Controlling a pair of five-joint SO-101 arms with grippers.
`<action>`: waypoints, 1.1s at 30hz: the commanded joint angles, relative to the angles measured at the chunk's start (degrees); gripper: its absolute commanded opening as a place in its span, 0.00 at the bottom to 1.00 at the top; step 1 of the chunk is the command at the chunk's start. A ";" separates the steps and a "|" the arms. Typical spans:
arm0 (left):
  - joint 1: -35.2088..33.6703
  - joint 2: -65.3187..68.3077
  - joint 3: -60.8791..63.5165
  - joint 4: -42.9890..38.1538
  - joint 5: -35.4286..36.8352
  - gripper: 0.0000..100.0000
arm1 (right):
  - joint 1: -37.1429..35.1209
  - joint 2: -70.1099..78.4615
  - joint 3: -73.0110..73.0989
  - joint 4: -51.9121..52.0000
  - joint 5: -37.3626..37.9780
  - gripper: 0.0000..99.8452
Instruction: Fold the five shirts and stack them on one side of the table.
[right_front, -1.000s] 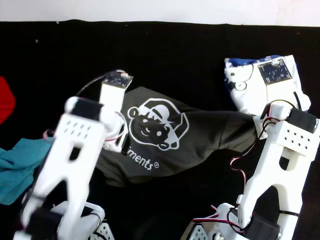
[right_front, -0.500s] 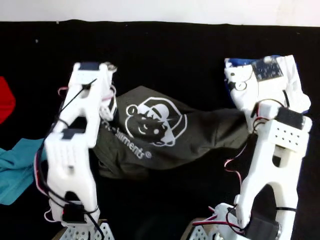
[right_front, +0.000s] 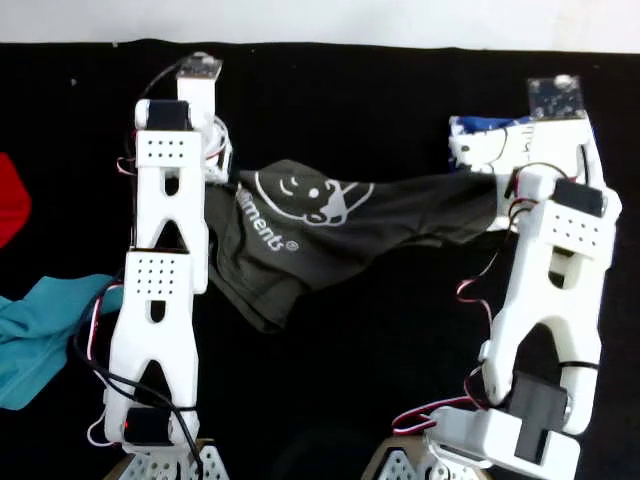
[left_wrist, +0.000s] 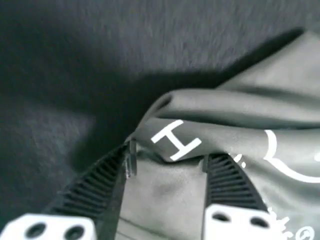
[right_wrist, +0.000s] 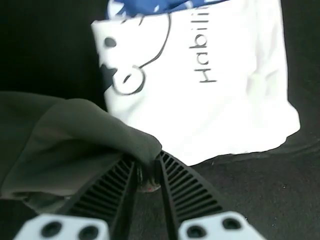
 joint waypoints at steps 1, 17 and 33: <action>0.92 -5.58 -2.24 2.02 0.62 0.22 | 1.01 -0.22 -4.70 -0.84 -0.88 0.01; 13.58 -54.64 67.38 0.26 0.09 0.22 | 0.92 -0.22 -5.58 2.77 -0.62 0.01; 22.81 -76.62 119.08 -27.96 0.97 0.22 | 0.75 -0.22 -6.37 2.86 -0.62 0.01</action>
